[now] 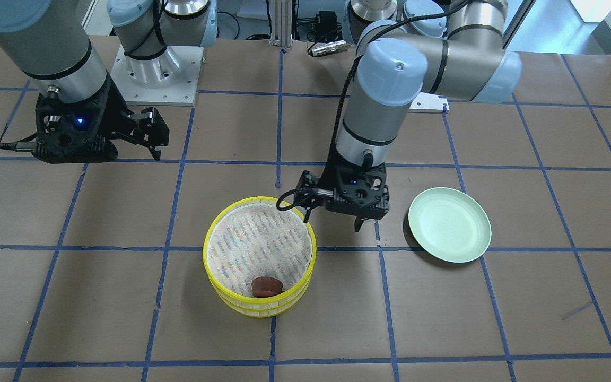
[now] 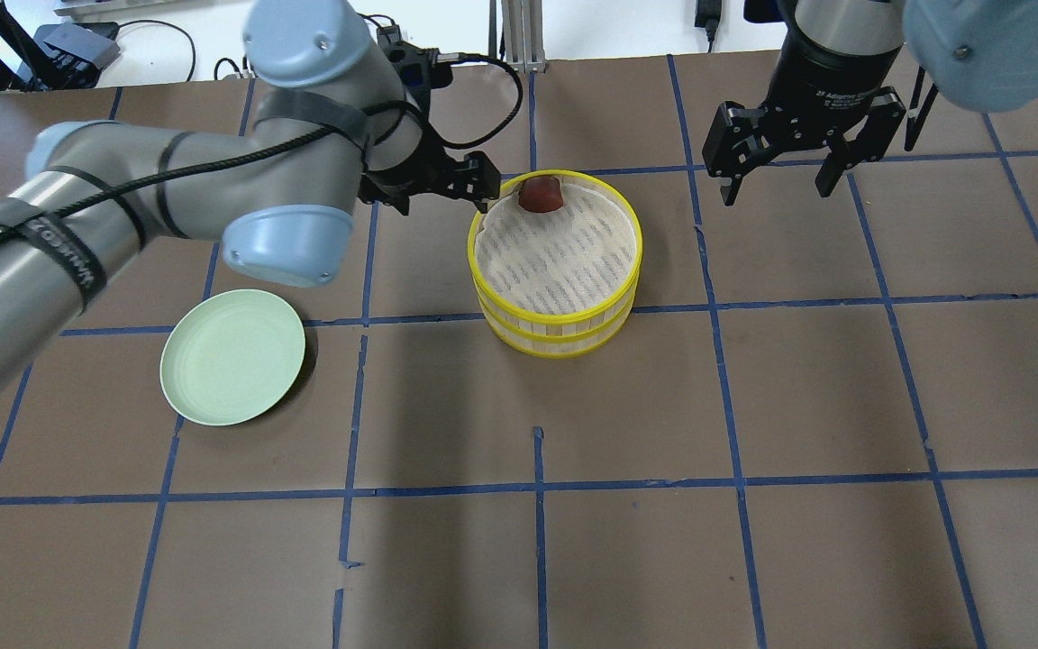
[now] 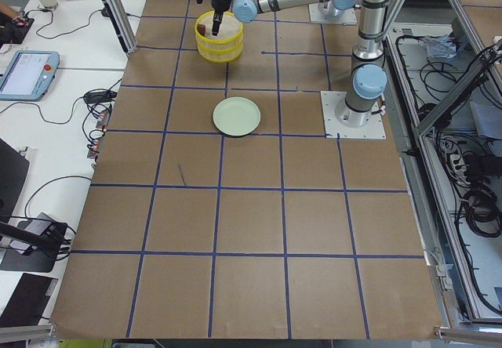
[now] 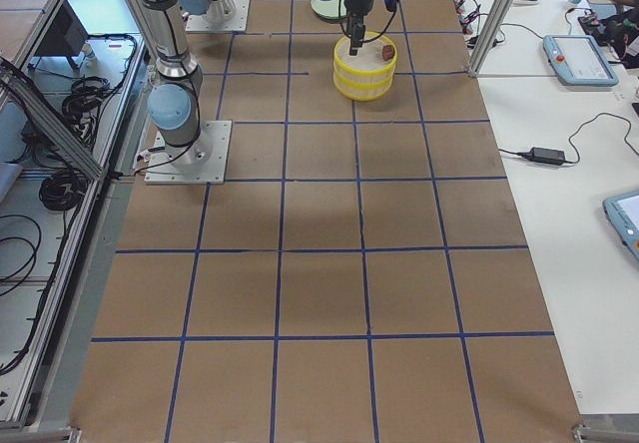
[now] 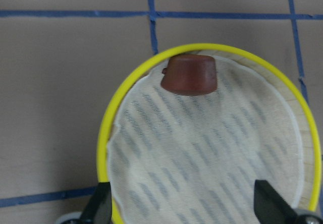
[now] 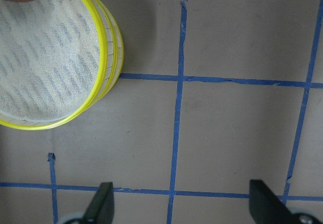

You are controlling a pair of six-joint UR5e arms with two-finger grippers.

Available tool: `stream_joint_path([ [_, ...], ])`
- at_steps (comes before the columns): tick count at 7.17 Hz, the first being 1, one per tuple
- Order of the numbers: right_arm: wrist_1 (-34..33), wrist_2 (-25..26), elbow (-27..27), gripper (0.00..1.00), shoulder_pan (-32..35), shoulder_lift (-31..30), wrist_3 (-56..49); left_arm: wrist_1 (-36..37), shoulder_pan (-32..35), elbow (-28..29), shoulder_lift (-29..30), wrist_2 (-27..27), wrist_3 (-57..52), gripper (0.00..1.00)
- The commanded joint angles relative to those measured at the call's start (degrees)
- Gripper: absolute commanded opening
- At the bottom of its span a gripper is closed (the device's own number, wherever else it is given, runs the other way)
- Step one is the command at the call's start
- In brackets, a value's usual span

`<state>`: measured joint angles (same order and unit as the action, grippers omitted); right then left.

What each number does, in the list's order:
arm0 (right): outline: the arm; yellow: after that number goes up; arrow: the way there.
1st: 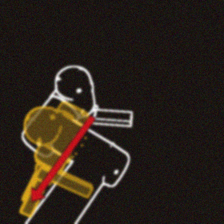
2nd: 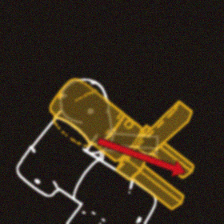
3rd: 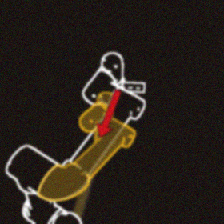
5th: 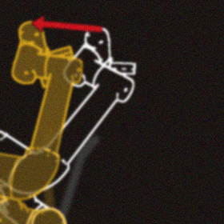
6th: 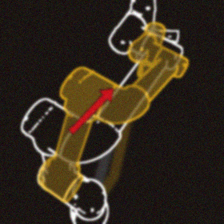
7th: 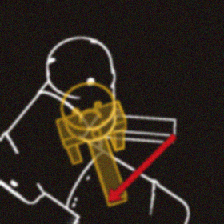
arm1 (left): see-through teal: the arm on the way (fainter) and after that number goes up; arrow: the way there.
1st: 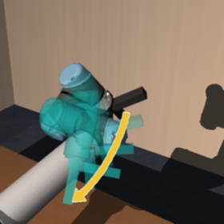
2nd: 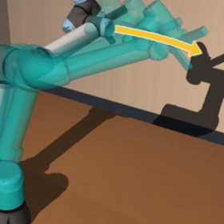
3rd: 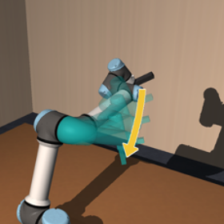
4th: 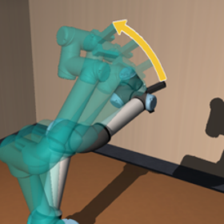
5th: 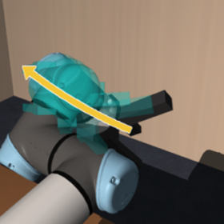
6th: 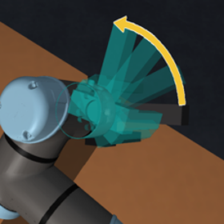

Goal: Place buns in different layers of steamer

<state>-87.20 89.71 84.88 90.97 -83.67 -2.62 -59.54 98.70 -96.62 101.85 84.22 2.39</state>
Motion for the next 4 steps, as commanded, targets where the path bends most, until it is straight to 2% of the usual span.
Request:
stream_joint_path([
  [1, 0.0, -0.1, -0.1, 0.93, 0.2, -0.1, 0.0, -19.1, -8.3, 1.1, -9.0, 2.2, -10.2, 1.00],
  [2, 0.4, -0.1, -0.3, 0.94, -0.1, 0.0, 0.0, -22.8, -10.2, 1.2, -13.0, 7.1, -14.0, 1.00],
  [4, 2.5, -0.1, -2.4, 0.96, 0.0, 0.0, 0.0, -31.2, -10.5, 0.9, -18.3, 9.1, -15.0, 1.00],
])
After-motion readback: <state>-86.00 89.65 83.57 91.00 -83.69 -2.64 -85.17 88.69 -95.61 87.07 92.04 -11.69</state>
